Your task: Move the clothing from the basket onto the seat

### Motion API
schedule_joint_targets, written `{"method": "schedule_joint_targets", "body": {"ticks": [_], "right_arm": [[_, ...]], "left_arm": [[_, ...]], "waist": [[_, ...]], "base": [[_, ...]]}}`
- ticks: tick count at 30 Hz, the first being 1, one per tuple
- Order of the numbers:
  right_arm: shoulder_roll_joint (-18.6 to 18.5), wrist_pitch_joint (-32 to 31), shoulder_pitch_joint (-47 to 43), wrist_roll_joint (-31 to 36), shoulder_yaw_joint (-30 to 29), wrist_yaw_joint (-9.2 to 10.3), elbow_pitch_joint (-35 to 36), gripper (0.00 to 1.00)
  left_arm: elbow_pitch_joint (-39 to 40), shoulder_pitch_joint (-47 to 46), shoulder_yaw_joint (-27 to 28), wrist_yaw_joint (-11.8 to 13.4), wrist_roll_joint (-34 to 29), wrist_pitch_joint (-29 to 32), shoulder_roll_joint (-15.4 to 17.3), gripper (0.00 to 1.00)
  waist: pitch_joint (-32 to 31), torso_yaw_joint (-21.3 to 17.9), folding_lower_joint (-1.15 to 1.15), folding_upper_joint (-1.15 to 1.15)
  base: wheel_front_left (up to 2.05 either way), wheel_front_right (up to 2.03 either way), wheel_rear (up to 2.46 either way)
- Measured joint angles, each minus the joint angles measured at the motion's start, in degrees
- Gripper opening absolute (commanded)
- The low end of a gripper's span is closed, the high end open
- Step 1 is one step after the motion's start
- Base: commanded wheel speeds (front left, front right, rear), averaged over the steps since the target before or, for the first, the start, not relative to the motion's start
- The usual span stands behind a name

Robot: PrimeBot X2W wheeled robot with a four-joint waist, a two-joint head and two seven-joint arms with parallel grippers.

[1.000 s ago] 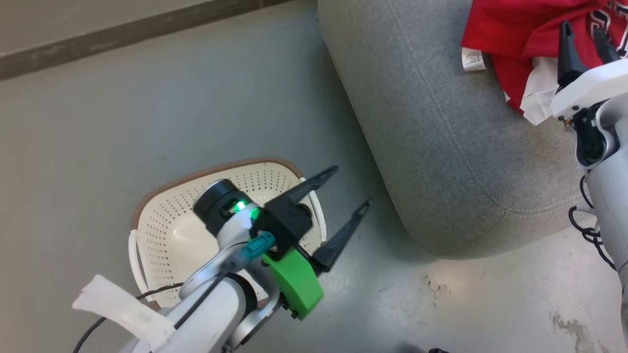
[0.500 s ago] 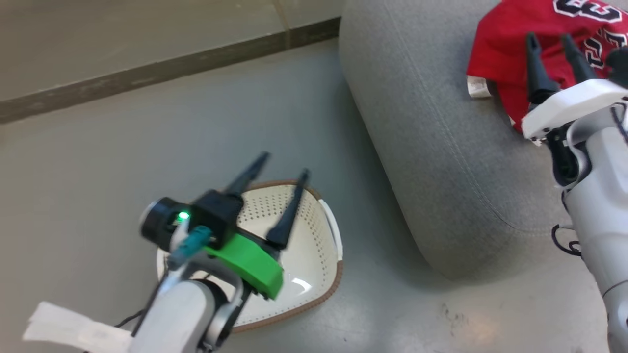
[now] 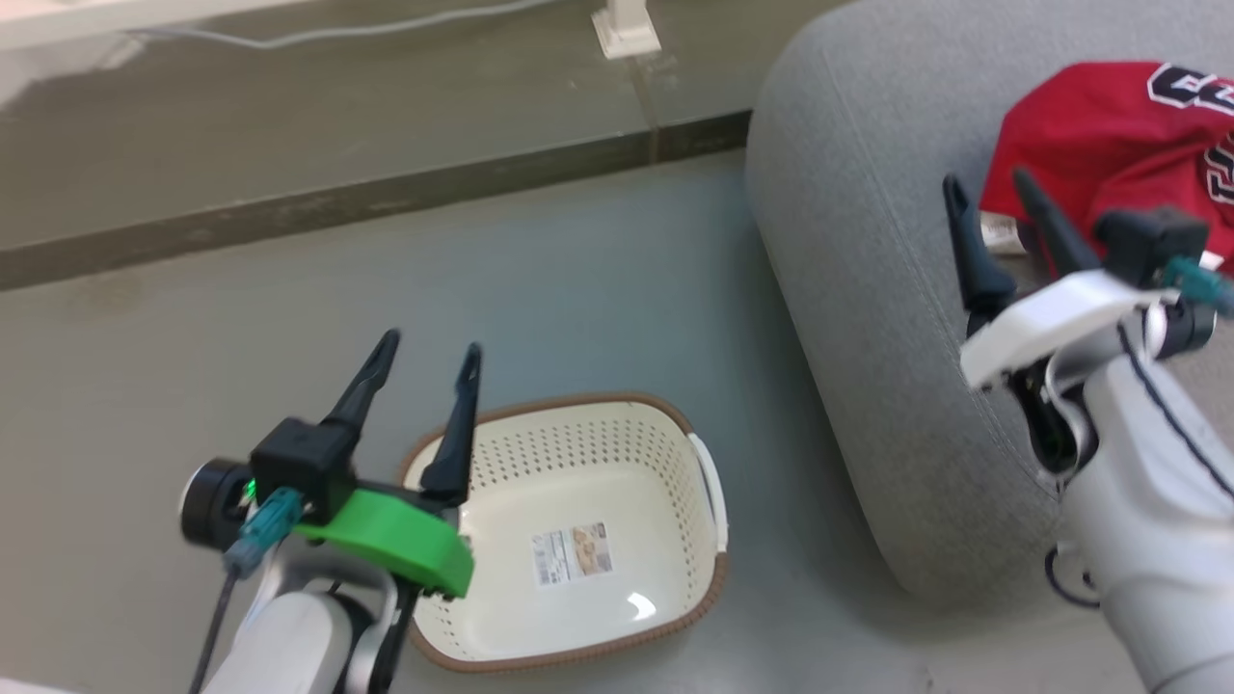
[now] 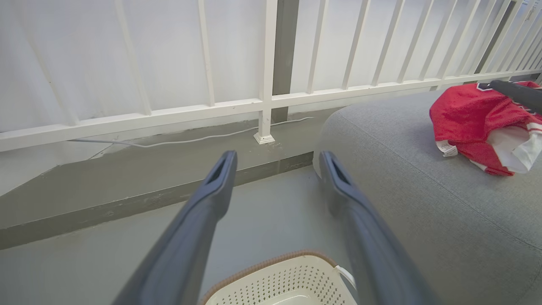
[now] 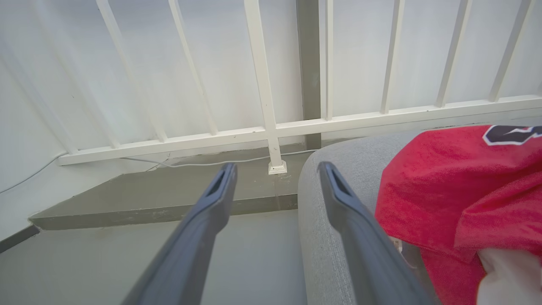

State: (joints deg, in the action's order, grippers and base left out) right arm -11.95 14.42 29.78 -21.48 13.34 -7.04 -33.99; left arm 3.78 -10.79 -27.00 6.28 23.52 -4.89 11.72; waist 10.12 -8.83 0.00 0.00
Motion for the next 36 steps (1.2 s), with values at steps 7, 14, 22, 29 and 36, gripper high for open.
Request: {"method": "schedule_joint_targets", "body": {"ticks": [7, 14, 22, 29, 36], "right_arm": [[1.1, 0.0, -6.7, 1.2, 0.9, 1.16, 2.4, 1.0], [1.4, 0.0, -11.8, 1.9, 1.7, 2.65, 5.1, 1.0], [1.5, 0.0, -15.8, 2.6, 2.2, 3.65, 8.7, 1.0], [1.5, 0.0, -19.6, 3.9, 3.0, 5.24, 13.2, 1.0], [1.1, -0.4, -22.1, 3.9, 3.1, 6.23, 16.5, 1.0]], "left_arm": [[-1.5, 4.7, 4.3, 0.6, 0.1, -1.3, 0.0, 1.0], [-2.1, 8.8, 6.9, 0.8, 0.4, -1.8, -0.1, 1.0], [-2.9, 11.8, 8.7, 0.8, 0.4, -1.8, -1.1, 1.0], [-3.0, 14.8, 11.8, 0.8, -0.2, -1.8, -2.0, 1.0], [-3.0, 16.2, 13.3, 0.8, -0.9, -1.7, -3.2, 1.0]], "waist": [[-3.3, 2.2, 0.0, 0.0], [-6.4, 3.5, 0.0, 0.0], [-8.8, 4.0, 0.0, 0.0], [-10.3, 4.1, 0.0, 0.0], [-10.6, 4.2, 0.0, 0.0]], "base": [[0.0, 0.0, 0.0], [0.0, 0.0, 0.0], [0.0, 0.0, 0.0], [0.0, 0.0, 0.0], [0.0, 0.0, 0.0]]}}
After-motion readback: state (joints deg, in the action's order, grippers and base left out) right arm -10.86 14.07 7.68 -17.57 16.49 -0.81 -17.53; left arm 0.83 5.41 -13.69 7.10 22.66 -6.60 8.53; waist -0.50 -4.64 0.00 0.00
